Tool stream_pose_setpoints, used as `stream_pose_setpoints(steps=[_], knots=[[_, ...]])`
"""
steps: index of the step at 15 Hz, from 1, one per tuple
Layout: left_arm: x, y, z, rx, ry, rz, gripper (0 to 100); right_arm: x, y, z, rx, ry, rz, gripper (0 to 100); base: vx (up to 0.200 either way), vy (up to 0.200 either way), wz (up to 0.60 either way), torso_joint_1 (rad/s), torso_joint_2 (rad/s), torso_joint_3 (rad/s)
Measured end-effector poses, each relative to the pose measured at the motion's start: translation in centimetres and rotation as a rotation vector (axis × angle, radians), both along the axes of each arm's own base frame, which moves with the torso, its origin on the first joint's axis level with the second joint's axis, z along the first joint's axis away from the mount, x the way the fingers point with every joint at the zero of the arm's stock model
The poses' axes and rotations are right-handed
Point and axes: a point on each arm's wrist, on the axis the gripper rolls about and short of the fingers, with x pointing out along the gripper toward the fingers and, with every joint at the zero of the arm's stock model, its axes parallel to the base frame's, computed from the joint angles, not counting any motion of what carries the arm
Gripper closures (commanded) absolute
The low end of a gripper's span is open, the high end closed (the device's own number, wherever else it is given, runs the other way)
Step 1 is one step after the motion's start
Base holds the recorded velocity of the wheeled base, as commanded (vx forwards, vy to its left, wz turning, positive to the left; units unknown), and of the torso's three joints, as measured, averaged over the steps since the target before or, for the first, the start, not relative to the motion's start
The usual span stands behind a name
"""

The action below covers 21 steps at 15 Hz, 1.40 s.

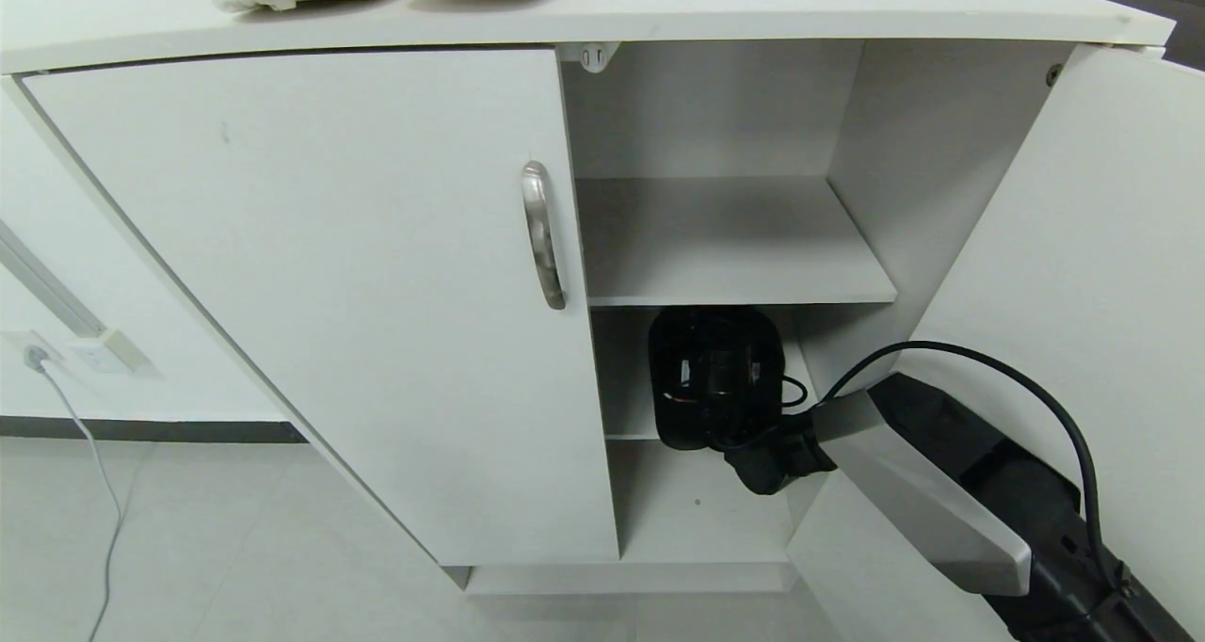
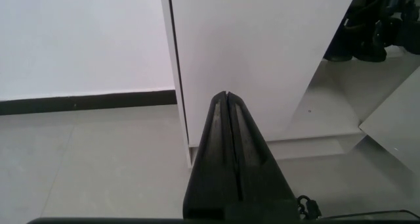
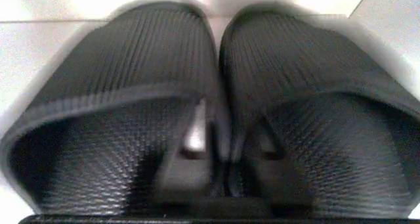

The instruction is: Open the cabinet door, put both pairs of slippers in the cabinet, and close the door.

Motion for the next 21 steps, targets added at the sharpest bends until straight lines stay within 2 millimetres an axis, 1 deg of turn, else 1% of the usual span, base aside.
stream_pose_setpoints(steps=[3,5,8,10,13,16,18,19,21], knots=[[0.0,0.0,0.0,-0.001,0.000,0.000,100,0.0,0.0,-0.4,-0.002,0.004,-0.002,0,0.000,0.000,0.00,0.000,0.00,0.000],[0.0,0.0,0.0,-0.001,0.000,0.000,100,-0.5,0.0,-0.7,-0.008,0.014,0.003,0,0.000,0.000,0.00,0.000,0.00,0.000],[0.0,0.0,0.0,-0.001,0.000,0.000,100,-2.0,0.0,-0.6,-0.010,0.010,0.022,0,0.000,0.000,0.00,0.000,0.00,0.000],[0.0,0.0,0.0,-0.001,0.000,0.000,100,-3.4,-0.4,-0.7,-0.018,0.020,0.031,0,0.000,0.000,0.00,0.000,0.00,0.000],[0.0,0.0,0.0,-0.003,0.000,0.000,100,-6.4,-1.3,-0.5,-0.024,0.029,0.052,0,0.000,0.000,0.00,0.000,0.00,0.000],[0.0,0.0,0.0,-0.002,0.000,0.000,100,-10.8,-2.3,-0.6,-0.042,0.057,0.094,0,0.000,0.000,0.00,0.000,0.00,0.000],[0.0,0.0,0.0,-0.002,0.000,0.000,100,-13.9,-2.8,-0.2,-0.050,0.066,0.130,0,0.000,0.000,0.00,0.000,0.00,0.000],[0.0,0.0,0.0,-0.002,0.000,0.000,100,-15.1,-2.9,0.3,-0.049,0.065,0.149,0,0.000,0.000,0.00,0.000,0.00,0.000],[0.0,0.0,0.0,-0.002,0.000,0.000,100,-16.4,-2.8,1.0,-0.047,0.061,0.174,0,0.000,0.000,0.00,0.000,0.00,0.000]])
